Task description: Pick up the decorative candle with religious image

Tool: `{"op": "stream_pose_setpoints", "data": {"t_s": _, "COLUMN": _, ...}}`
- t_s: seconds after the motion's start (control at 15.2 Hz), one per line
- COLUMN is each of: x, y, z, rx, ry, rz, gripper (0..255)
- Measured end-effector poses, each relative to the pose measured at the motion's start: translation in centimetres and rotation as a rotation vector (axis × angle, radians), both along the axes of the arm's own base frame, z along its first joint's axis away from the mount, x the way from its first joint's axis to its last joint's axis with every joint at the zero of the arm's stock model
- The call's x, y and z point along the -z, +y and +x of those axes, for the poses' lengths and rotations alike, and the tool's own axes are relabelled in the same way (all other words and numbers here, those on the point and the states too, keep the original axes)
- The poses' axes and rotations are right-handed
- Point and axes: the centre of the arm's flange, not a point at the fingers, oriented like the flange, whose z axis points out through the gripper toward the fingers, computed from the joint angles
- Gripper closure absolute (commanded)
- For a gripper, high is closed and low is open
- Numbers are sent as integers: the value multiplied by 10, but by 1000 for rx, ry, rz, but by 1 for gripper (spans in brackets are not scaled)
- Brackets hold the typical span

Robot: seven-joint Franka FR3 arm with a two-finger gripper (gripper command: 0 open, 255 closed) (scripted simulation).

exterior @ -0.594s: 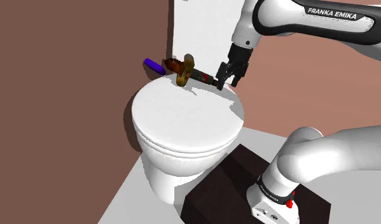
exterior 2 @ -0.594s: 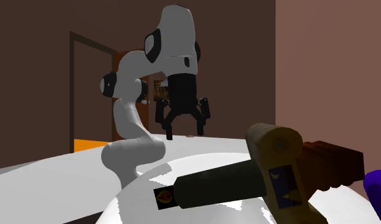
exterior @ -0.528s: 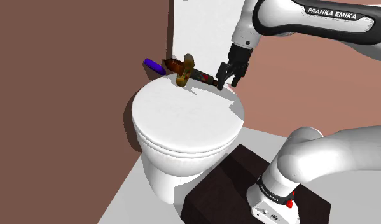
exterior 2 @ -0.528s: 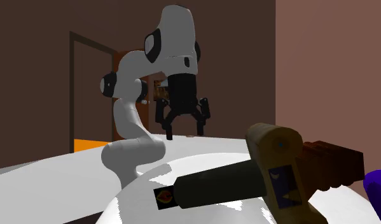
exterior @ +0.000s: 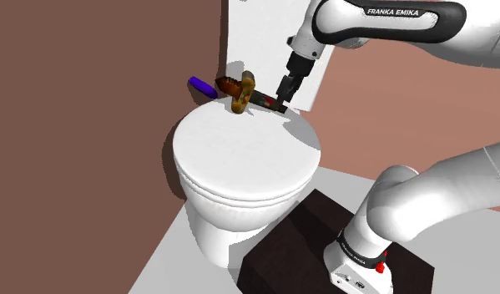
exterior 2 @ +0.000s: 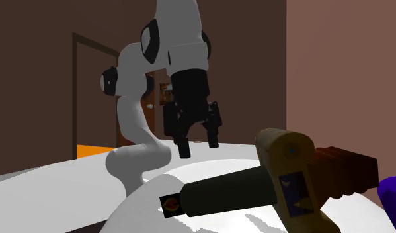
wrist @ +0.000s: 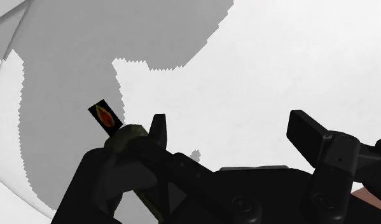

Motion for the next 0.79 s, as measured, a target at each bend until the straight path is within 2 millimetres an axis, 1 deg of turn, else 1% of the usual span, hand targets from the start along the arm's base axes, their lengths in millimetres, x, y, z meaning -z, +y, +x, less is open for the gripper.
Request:
{"op": "stream_pose_setpoints", "data": {"t_s": 0.13, "x": 2, "y": -11, "z": 21, "rx": -100, "ry": -32, "rz": 5, "gripper": 0}}
{"op": "stream_pose_setpoints", "data": {"t_s": 0.2, "x": -1, "y": -13, "z": 32, "rx": -152, "ry": -49, "rz": 6, "gripper": 0}}
{"op": "stream_pose_setpoints", "data": {"t_s": 0.4, "x": 0, "y": -21, "z": 66, "rx": -302, "ry": -98, "rz": 13, "gripper": 0}}
{"op": "stream_pose_setpoints", "data": {"t_s": 0.46, "x": -1, "y": -24, "z": 80, "rx": -352, "ry": -115, "rz": 15, "gripper": 0}}
{"op": "stream_pose_setpoints", "data": {"t_s": 0.66, "x": -4, "y": -21, "z": 115, "rx": -498, "ry": -162, "rz": 19, "gripper": 0}}
{"op": "stream_pose_setpoints", "data": {"t_s": 0.79, "x": 2, "y": -21, "z": 121, "rx": -535, "ry": -173, "rz": 20, "gripper": 0}}
